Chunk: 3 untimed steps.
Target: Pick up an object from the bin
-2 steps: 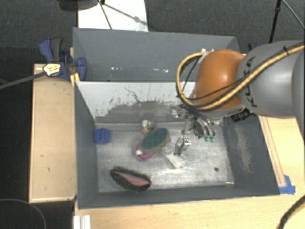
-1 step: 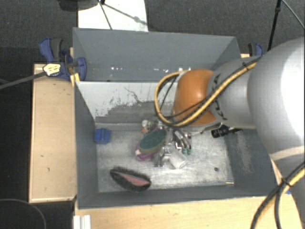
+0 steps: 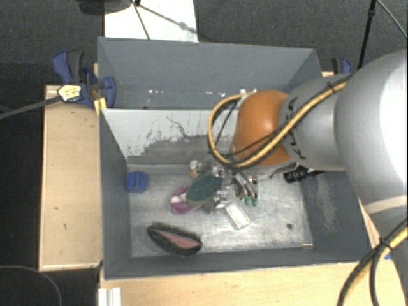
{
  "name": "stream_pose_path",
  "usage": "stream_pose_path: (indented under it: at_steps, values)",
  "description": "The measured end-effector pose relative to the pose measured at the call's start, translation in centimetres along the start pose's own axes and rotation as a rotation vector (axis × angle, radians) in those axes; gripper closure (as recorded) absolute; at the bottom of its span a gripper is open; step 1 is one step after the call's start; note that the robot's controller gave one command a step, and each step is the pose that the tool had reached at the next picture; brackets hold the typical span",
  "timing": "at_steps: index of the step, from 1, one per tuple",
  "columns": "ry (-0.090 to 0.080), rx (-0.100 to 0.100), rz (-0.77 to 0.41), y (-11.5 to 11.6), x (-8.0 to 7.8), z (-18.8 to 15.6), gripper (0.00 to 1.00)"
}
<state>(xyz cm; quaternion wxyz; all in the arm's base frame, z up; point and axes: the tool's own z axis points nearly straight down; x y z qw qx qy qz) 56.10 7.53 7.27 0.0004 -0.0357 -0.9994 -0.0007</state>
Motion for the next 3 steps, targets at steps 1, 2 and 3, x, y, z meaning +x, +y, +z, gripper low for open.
stream_pose_path:
  at_steps: [1,2,3]
  values:
    - [-0.008,0.0,0.0,0.0,-0.1,0.1,0.0]
    - [0.0,0.0,-0.003,0.0,0.0,0.0,1.0]
    - [-0.014,0.001,-0.125,-2.7,-2.5,-15.6,1.0]
